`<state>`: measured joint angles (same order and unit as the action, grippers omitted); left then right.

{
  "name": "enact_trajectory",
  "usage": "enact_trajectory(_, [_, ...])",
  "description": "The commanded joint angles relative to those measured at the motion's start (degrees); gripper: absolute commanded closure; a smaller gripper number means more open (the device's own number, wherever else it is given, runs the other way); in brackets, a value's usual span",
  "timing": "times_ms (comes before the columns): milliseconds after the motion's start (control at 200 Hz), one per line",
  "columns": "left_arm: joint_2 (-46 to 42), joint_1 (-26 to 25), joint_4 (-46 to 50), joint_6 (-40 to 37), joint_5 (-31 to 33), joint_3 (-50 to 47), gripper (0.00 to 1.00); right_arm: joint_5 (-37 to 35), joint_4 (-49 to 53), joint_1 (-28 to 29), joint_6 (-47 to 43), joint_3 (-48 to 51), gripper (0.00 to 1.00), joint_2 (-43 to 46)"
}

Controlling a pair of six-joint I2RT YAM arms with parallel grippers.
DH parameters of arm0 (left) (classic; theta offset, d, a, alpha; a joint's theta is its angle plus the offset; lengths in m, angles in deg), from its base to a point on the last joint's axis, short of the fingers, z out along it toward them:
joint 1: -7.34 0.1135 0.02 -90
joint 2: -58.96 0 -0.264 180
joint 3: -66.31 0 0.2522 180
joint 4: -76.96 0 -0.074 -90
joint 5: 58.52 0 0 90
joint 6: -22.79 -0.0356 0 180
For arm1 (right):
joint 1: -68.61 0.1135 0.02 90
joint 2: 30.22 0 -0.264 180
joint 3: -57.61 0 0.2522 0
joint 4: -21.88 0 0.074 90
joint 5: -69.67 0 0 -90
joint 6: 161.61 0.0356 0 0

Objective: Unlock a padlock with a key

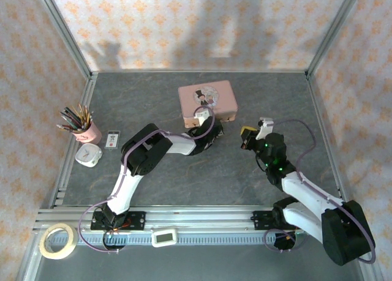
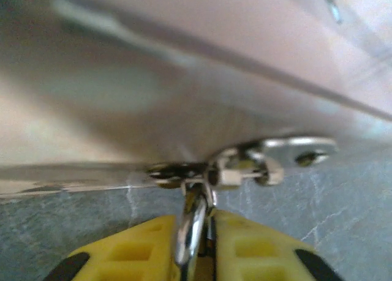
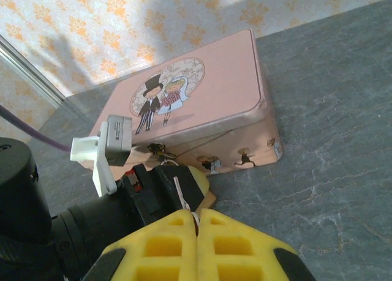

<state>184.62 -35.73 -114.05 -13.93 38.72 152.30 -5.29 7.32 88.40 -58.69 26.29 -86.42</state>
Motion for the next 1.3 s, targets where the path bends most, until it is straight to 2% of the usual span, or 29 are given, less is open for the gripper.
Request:
enact_trajectory(0, [0.9, 2.0, 4.0, -0.7, -1.0, -3.0, 0.90, 1.2, -3.8, -0.6, 2.5, 1.4, 1.00, -1.4])
enact_trajectory(40, [-0.6, 2.3, 2.9, -0.7, -1.4, -4.5, 0.95, 1.8, -4.5, -0.7, 3.5, 1.7, 1.00, -2.5])
enact_trajectory(150, [-5.1, 3.7, -1.8, 0.1, -4.3, -10.2, 0.96, 4.0, -7.6, -0.9, 6.7, 2.3, 1.00, -6.3])
enact_trajectory(325, [-10.4, 6.0, -16.0, 6.9, -15.9, -19.2, 0.96, 11.3, -13.7, -0.9, 12.1, 1.9, 1.00, -14.9])
enact_trajectory(435, [-12.4, 6.2, -23.1, 10.6, -20.5, -22.2, 0.96, 16.2, -17.7, -0.9, 16.3, 0.8, 1.00, -20.4])
enact_trajectory(621, [-13.3, 6.4, -35.9, 17.9, -24.3, -26.3, 0.98, 24.0, -26.3, -1.0, 24.6, -1.5, 1.00, -30.1])
enact_trajectory(726, [-12.8, 6.6, -41.2, 21.6, -27.0, -27.0, 1.00, 28.2, -34.9, -1.0, 31.2, -1.6, 1.00, -35.4])
enact_trajectory(841, [-12.4, 6.6, -45.4, 24.4, -28.1, -27.6, 1.00, 30.7, -45.1, -0.9, 38.7, -0.7, 1.00, -40.6])
enact_trajectory(1026, [-12.6, 6.6, -46.8, 24.7, -28.2, -28.2, 1.00, 32.9, -53.2, -0.7, 44.0, -0.6, 1.00, -45.3])
enact_trajectory(1296, [-12.6, 6.5, -47.7, 25.1, -27.7, -29.4, 1.00, 32.5, -54.9, -0.7, 44.9, 0.0, 1.00, -45.2])
